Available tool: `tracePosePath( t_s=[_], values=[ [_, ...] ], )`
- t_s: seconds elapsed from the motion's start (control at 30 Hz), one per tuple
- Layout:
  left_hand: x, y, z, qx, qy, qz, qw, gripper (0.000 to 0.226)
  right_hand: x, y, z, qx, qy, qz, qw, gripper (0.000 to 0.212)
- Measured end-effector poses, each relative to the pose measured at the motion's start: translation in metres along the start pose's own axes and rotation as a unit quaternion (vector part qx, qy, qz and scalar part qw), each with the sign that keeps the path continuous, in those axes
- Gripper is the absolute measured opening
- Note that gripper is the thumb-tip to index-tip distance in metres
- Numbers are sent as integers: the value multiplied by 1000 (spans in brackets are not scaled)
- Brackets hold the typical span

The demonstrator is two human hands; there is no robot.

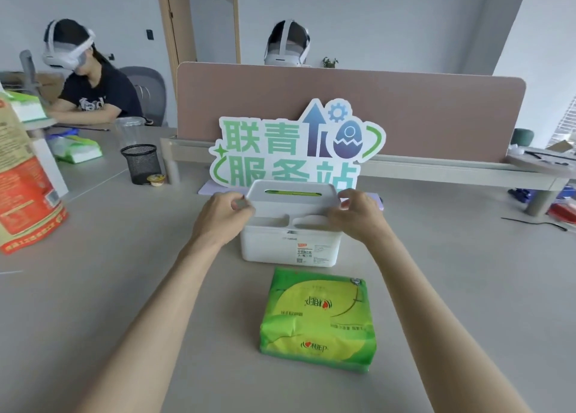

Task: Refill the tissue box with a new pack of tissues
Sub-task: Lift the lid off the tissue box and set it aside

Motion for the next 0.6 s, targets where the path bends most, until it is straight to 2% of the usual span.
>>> tracePosePath(
  t_s=[0.07,0.17,0.3,0.37,0.47,0.6],
  values=[
    [7,4,0,36,5,24,999,23,6,-3,-1,-12,-8,-11,1000,44],
    [9,3,3,35,5,4,999,8,9,-3,-3,-12,-17,-19,1000,46],
    [9,3,2,24,2,0,1000,28,10,0,-8,18,7,-18,1000,45],
    [7,6,4,14,2,9,1000,28,8,1,-9,37,22,-26,999,43],
    [4,3,0,6,22,-15,1000,8,0,7,-10,111,21,-13,993,29],
    [-1,-10,-26,-33,60,-57,996,8,-9,4,-8,193,-4,-42,980,14]
  ],
)
Point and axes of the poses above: each hand's wrist, its own x-axis towards the middle knuckle, its own y-axis out of the palm, z = x × y, the point moved 6 cm from there along x, towards the middle knuckle, and after that the axes turned 5 degrees about -y, right-handed, at the moved point
